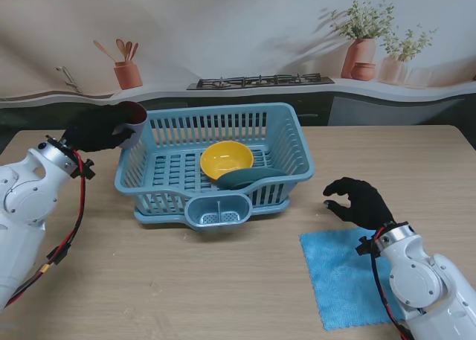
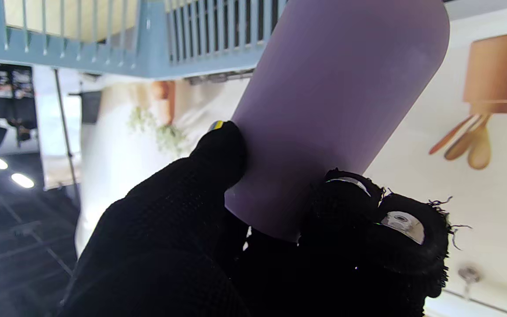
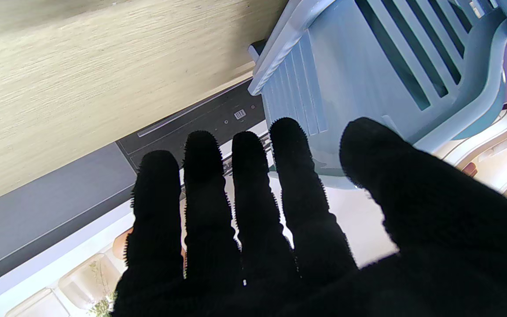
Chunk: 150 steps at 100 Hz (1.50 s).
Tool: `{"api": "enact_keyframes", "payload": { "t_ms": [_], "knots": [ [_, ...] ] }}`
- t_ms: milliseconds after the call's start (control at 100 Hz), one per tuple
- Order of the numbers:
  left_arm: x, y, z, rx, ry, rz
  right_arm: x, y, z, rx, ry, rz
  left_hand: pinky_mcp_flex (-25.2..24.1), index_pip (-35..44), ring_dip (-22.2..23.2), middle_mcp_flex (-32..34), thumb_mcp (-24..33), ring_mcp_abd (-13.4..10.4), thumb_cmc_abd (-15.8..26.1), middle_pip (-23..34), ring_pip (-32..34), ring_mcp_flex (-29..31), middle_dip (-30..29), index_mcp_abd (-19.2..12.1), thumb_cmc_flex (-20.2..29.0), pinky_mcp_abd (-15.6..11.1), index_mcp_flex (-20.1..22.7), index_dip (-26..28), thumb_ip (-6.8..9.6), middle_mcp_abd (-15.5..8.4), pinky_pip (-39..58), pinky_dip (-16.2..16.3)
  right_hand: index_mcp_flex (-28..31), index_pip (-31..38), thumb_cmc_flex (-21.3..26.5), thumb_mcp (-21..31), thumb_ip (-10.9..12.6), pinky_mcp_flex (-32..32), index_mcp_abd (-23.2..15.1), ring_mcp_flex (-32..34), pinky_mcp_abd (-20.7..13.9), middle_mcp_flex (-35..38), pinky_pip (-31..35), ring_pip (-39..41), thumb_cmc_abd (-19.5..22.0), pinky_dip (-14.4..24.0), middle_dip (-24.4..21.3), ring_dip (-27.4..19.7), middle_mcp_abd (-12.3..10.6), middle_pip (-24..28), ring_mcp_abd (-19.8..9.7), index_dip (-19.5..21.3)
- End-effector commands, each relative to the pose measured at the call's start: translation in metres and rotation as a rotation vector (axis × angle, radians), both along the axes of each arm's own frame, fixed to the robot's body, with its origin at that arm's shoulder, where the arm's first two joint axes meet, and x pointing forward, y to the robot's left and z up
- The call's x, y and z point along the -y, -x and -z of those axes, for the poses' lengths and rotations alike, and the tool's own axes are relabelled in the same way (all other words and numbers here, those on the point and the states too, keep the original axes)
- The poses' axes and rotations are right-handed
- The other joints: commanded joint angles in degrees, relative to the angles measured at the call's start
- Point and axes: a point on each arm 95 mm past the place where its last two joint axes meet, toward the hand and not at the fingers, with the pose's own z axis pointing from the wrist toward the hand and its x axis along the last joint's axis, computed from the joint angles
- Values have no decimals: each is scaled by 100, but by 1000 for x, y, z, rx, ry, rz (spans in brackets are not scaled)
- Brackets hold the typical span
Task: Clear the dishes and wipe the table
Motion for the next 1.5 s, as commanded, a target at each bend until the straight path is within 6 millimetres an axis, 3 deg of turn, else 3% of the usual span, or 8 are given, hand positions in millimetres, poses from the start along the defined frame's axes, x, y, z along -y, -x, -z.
{"api": "enact_keyframes", "payload": {
  "t_ms": [0, 790, 1490],
  "knots": [
    [8, -6, -8, -2, 3, 5, -2, 2, 1, -9, 3, -10, 145, 878, 205, 347, 446, -133, 402, 788, 335, 170, 227, -409, 525, 189, -83, 323, 53, 691, 252, -11, -31, 40, 82, -16, 22, -12, -35, 53, -141, 46, 104, 121, 88, 77, -38, 53, -49, 5, -66, -20],
    [68, -49, 3, -160, 5, 25, 0, 3, 2, -9, 0, 5, 173, 869, 192, 356, 452, -152, 393, 789, 334, 194, 226, -400, 522, 177, -83, 308, 53, 691, 279, -26, -27, 41, 79, -29, 19, -27, -27, 37, -138, 44, 102, 118, 101, 85, -37, 55, -52, 2, -64, -27],
    [97, -73, 26, -265, 30, -35, 1, 3, 2, -9, -7, 12, 185, 851, 178, 337, 420, -142, 407, 787, 314, 186, 208, -377, 539, 189, -92, 274, 61, 717, 274, -68, -23, 44, 81, -34, 16, -25, -31, 45, -144, 47, 101, 120, 103, 90, -35, 57, -48, 2, -66, -29]
  ]
}}
